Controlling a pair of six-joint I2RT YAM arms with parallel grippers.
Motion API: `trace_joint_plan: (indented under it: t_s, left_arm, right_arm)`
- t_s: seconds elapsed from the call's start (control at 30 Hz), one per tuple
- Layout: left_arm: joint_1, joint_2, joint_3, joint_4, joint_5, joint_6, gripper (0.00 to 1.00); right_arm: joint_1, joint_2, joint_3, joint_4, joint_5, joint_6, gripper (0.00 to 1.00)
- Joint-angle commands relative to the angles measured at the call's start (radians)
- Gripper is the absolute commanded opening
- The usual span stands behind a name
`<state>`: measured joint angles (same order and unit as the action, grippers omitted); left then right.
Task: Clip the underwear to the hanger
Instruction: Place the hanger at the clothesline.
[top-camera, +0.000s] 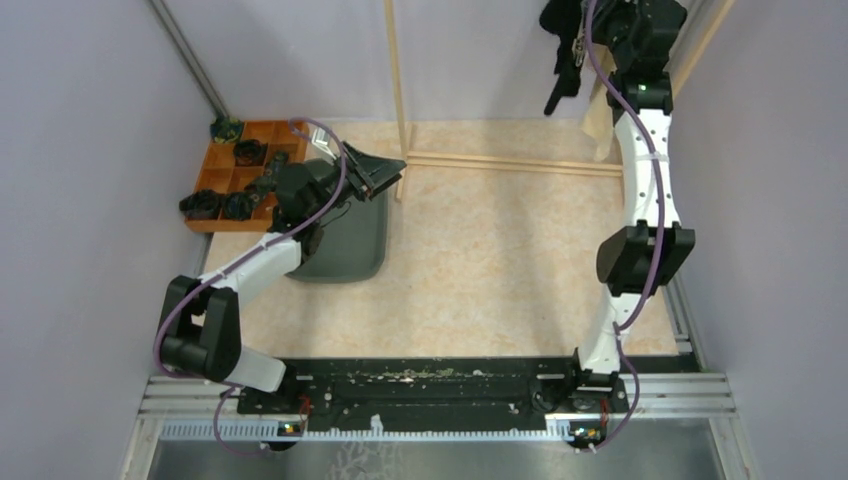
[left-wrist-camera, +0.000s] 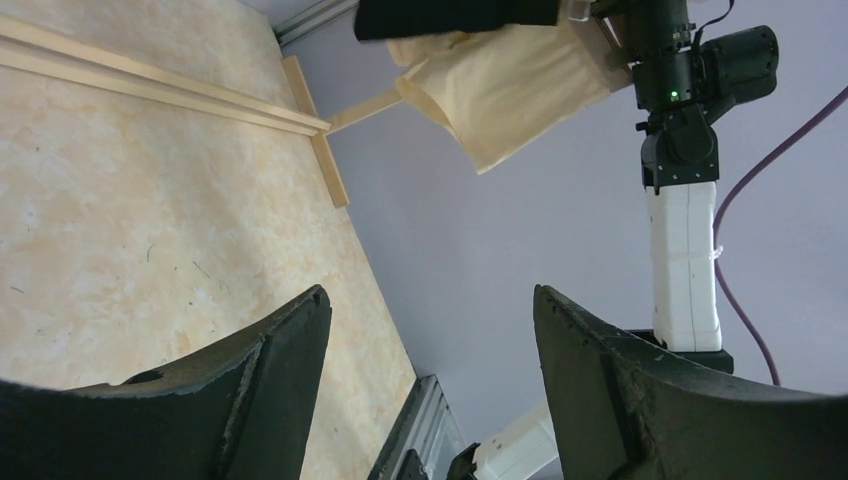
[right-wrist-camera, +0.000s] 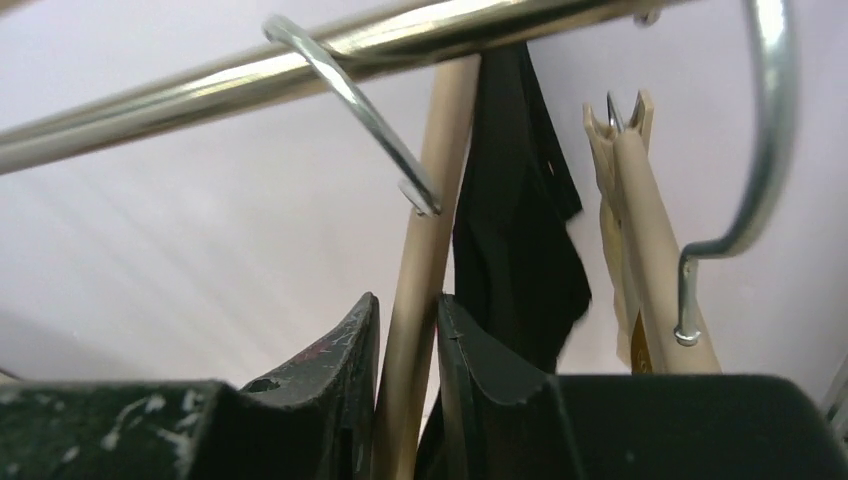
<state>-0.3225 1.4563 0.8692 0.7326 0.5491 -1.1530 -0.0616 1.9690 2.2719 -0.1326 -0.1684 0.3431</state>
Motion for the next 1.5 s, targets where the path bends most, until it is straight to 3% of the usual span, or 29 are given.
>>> trace_joint_plan:
  t_s: [0.0, 0.23, 0.63, 0.73, 0.77, 0.8, 0.83, 1.1, 1.47]
  left_arm:
    - [0.005, -0.039, -0.015, 0.021, -0.005, -0.003, 0.79]
    - [0.003, -0.061, -0.035, 0.013, -0.010, -0.004, 0.79]
    - [0.003, -0.073, -0.001, -0.063, -0.026, 0.063, 0.79]
    - [0.004, -0.072, 0.030, -0.135, -0.038, 0.113, 0.81]
    - [0.003, -0.071, 0.050, -0.165, -0.044, 0.130, 0.86]
    - [0.003, -0.071, 0.064, -0.203, -0.053, 0.155, 0.96]
    - [0.005, -0.071, 0.076, -0.232, -0.064, 0.174, 1.00]
    - [0.004, -0.079, 0.137, -0.349, -0.103, 0.285, 1.00]
    - [0.003, -0.108, 0.143, -0.385, -0.153, 0.364, 1.00]
  right_arm:
    - [-0.004, -0.104, -0.022, 0.093, -0.015, 0.003, 0.27]
    - [-0.005, -0.173, -0.117, 0.125, -0.024, 0.007, 0.36]
    - [-0.004, -0.477, -0.435, 0.244, 0.025, 0.054, 0.85]
    - [-0.005, -0.540, -0.484, 0.199, 0.075, 0.076, 0.88]
    - [-0.005, -0.558, -0.497, 0.179, 0.083, 0.084, 0.89]
    - [-0.004, -0.577, -0.511, 0.165, 0.084, 0.088, 0.89]
    - [-0.005, -0.593, -0.525, 0.147, 0.089, 0.101, 0.90]
    - [0.027, -0.715, -0.642, 0.025, 0.083, 0.116, 0.92]
    - [0.213, -0.967, -0.976, -0.012, 0.135, 0.025, 0.94]
